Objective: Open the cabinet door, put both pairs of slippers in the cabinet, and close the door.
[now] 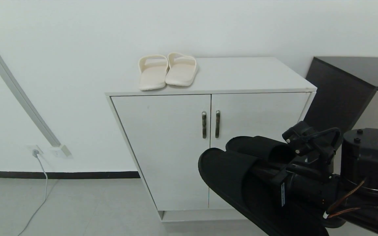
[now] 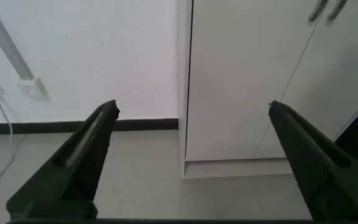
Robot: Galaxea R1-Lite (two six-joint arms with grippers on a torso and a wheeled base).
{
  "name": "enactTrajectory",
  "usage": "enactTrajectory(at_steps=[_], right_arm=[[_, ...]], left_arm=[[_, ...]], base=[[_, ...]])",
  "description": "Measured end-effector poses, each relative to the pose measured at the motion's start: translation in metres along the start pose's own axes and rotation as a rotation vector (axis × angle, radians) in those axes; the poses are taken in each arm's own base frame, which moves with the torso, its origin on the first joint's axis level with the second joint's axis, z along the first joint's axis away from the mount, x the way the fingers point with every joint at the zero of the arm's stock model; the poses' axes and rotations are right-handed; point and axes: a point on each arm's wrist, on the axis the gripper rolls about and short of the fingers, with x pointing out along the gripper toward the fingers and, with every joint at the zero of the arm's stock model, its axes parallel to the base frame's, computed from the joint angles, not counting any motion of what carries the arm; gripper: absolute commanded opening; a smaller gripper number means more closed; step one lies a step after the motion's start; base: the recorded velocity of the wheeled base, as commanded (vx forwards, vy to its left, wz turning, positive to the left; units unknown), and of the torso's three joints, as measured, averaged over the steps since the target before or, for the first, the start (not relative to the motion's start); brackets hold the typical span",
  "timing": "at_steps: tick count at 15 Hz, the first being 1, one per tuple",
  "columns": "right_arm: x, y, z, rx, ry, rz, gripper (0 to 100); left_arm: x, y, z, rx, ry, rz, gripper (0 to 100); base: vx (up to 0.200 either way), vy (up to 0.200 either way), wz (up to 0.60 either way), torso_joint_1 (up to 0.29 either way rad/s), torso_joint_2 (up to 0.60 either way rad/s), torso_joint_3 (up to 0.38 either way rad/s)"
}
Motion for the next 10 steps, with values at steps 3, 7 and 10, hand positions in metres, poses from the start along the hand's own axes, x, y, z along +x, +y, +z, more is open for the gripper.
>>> enactTrajectory(at_steps=[3, 7, 10], right_arm=[[0.0008, 0.0, -0.0011, 0.0, 0.005, 0.001, 0], [0.0015, 0.0, -0.0026, 0.0, 0.012, 0.001, 0], [0.0007, -0.0002, -0.0052, -0.001, 0.02, 0.001, 0]], left_arm=[[0.0, 0.0, 0.0, 0.0, 0.0, 0.001, 100], [0.0, 0.0, 0.0, 0.0, 0.0, 0.0, 100], [0.0, 0.0, 0.0, 0.003, 0.0, -0.001, 100]], base=[[0.0, 0.0, 0.0, -0.142, 0.48, 0.328], [0.0, 0.0, 0.0, -0.119, 0.46, 0.34], [0.0, 0.0, 0.0, -0.08, 0.45, 0.372]])
